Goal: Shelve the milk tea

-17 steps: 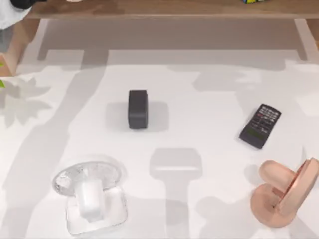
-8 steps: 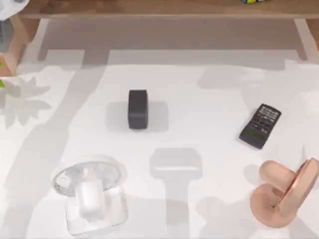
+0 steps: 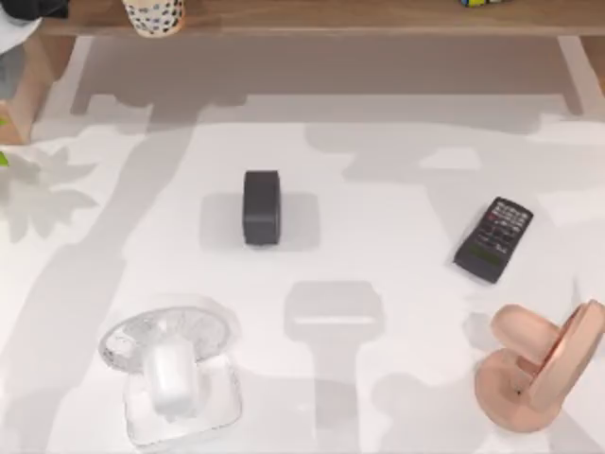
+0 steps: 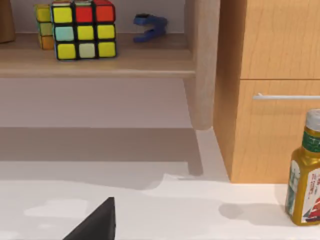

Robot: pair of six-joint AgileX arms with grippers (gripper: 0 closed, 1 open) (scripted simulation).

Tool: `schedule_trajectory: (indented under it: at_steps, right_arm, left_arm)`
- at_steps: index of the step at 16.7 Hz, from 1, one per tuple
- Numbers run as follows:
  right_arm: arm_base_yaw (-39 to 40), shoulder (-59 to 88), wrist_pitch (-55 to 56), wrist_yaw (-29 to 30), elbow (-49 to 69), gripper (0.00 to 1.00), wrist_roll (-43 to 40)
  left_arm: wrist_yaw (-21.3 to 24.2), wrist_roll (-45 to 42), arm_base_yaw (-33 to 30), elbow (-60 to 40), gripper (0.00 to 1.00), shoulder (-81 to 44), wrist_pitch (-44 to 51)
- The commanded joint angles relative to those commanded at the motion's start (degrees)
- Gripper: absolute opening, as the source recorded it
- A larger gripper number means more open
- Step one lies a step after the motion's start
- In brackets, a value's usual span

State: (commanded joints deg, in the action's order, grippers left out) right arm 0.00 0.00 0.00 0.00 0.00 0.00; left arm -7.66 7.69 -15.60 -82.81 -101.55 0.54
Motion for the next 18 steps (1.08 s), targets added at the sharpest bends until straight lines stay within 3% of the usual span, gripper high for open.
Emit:
schedule_trajectory:
  at_steps: [8, 13, 18]
  right_arm:
    - [0.0, 0.0, 0.0, 0.0, 0.0, 1.00, 0.0]
    - [0.0, 0.0, 0.0, 0.0, 0.0, 1.00, 0.0]
    - [0.0, 0.0, 0.0, 0.0, 0.0, 1.00, 0.0]
  left_arm:
    - [-5.1, -4.7, -0.2, -8.0, 0.00, -11.1, -9.1]
    - [-5.4, -4.9, -0.2, -8.2, 0.00, -11.5, -9.4]
    - [-5.4, -4.9, -0.2, -8.2, 0.38, -11.5, -9.4]
